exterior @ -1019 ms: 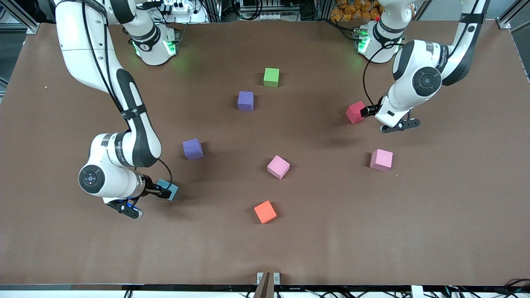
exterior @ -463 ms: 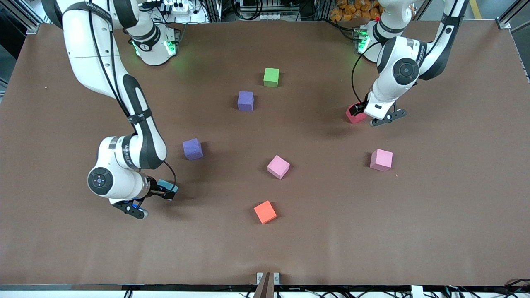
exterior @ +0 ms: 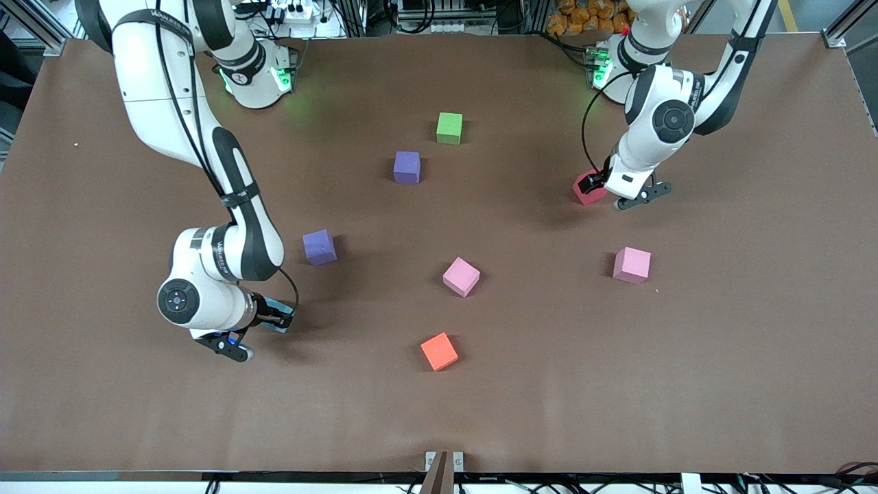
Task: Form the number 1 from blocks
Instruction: 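Carry the cyan cube with the right gripper and set it beside the green cube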
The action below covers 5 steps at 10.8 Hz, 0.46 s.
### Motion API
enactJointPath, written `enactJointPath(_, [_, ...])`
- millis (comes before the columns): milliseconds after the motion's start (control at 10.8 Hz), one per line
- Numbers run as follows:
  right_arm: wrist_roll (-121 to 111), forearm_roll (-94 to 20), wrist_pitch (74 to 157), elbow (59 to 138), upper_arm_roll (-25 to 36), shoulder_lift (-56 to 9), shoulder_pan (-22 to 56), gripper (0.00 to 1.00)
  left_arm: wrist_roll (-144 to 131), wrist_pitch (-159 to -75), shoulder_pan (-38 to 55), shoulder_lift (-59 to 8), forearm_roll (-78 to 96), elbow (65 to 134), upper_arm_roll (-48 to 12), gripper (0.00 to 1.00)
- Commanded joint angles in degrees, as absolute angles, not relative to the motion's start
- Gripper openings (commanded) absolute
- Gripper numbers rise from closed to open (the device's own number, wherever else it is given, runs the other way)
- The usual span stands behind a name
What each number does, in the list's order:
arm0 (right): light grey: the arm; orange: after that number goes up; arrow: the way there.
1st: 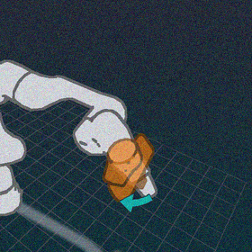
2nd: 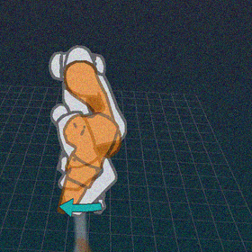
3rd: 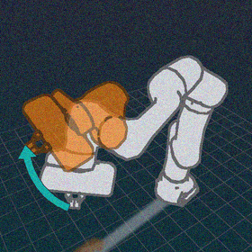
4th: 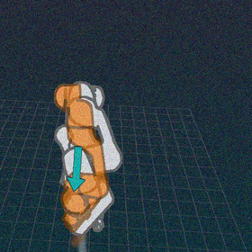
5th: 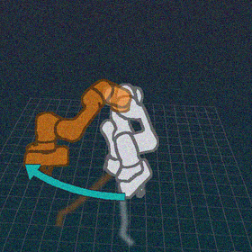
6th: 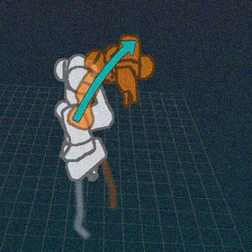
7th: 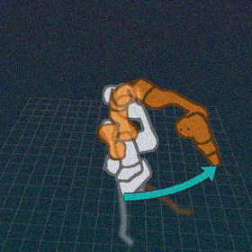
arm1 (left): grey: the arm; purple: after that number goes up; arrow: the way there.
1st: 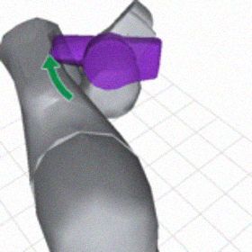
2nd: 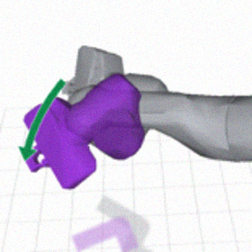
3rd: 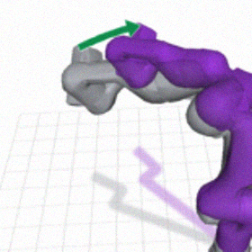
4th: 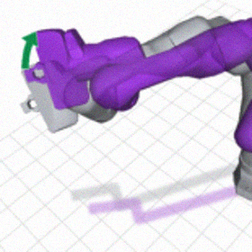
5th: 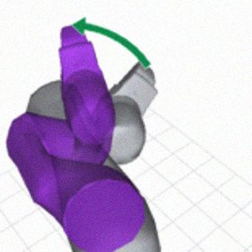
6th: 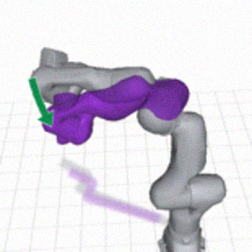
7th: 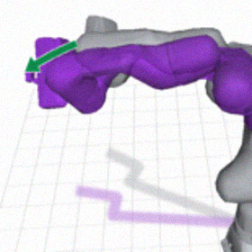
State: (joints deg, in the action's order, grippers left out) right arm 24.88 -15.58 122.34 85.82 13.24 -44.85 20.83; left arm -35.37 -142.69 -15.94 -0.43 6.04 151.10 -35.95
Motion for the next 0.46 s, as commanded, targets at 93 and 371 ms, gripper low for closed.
enactJointPath(93, [22.0,-15.9,122.2,87.5,14.2,-40.7,24.2,0.4,-35.7,-145.8,-16.1,-4.3,7.7,151.4,-36.7,1.0])
enactJointPath(371, [21.7,-15.7,123.1,87.5,15.6,-36.6,31.3,0.41,-35.7,-145.8,-16.0,-5.4,7.7,151.4,-36.7,1.0])
